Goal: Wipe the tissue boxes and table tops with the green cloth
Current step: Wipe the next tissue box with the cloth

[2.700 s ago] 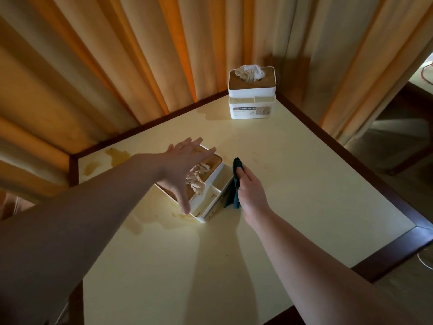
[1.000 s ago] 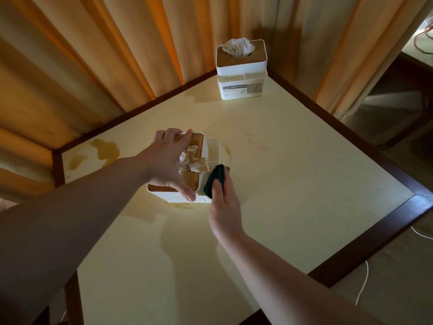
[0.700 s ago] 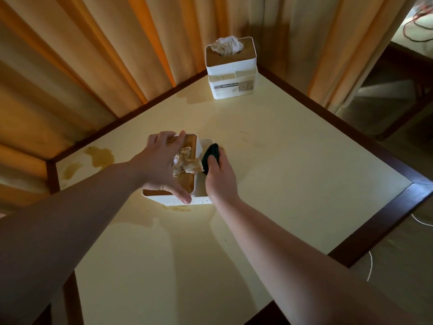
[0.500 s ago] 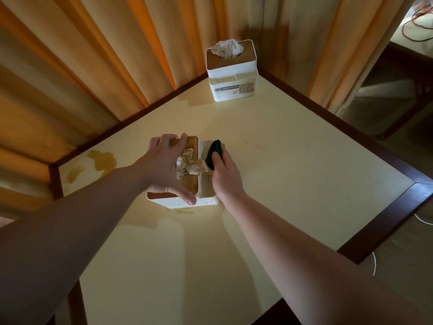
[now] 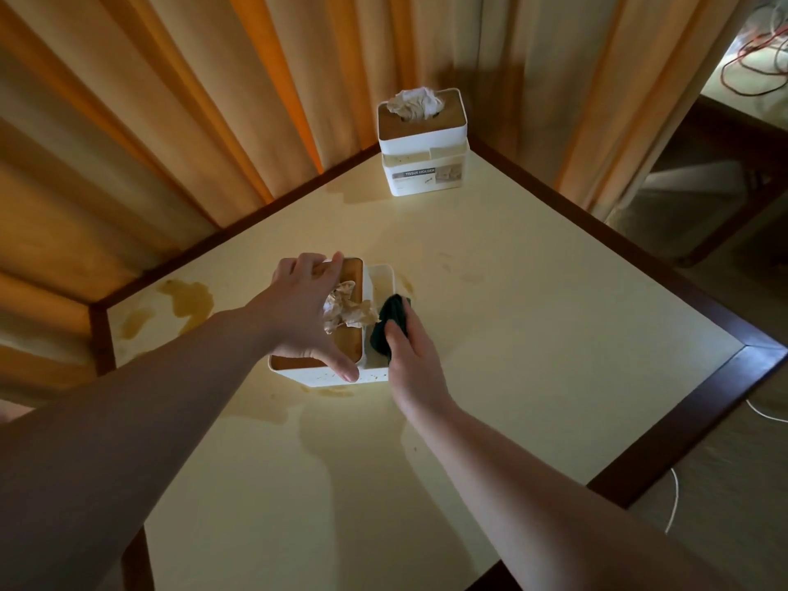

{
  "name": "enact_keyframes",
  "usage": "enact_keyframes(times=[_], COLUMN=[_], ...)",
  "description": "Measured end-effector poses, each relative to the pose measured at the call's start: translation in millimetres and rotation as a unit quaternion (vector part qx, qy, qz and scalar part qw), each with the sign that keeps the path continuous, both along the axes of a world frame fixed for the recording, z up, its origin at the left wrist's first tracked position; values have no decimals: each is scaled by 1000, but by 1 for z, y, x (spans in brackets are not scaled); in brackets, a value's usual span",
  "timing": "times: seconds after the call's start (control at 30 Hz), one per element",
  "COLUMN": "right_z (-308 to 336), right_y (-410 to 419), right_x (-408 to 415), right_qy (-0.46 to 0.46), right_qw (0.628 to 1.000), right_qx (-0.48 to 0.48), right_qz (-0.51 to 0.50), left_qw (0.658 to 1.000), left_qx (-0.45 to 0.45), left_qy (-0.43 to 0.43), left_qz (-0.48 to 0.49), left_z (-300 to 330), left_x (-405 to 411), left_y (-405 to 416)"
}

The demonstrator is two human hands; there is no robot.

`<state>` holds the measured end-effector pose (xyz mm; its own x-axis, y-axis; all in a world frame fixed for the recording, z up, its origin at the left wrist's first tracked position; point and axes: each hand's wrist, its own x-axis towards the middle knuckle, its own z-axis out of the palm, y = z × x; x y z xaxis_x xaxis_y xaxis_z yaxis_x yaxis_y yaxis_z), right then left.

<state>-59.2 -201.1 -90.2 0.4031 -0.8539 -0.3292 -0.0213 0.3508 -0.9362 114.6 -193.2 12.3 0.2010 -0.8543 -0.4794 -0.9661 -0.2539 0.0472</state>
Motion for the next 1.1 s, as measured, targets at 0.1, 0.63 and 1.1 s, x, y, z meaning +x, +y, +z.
enact_keyframes(times=[0.1,0.63,1.1], right_z=[6,-2,5], right_y=[-36,29,-50], right_x=[16,-21,15], right_qy=[-2,15,4], right_qw=[1000,1000,1000], right_qx=[4,0,22], right_qz=[5,21,20], left_qw=[1000,1000,999], left_qx=[0,2,2], left_qy=[5,2,24], left_qz=[1,10,27], left_z=[0,0,0], left_x=[1,-1,-1], left_y=[0,-1,-1])
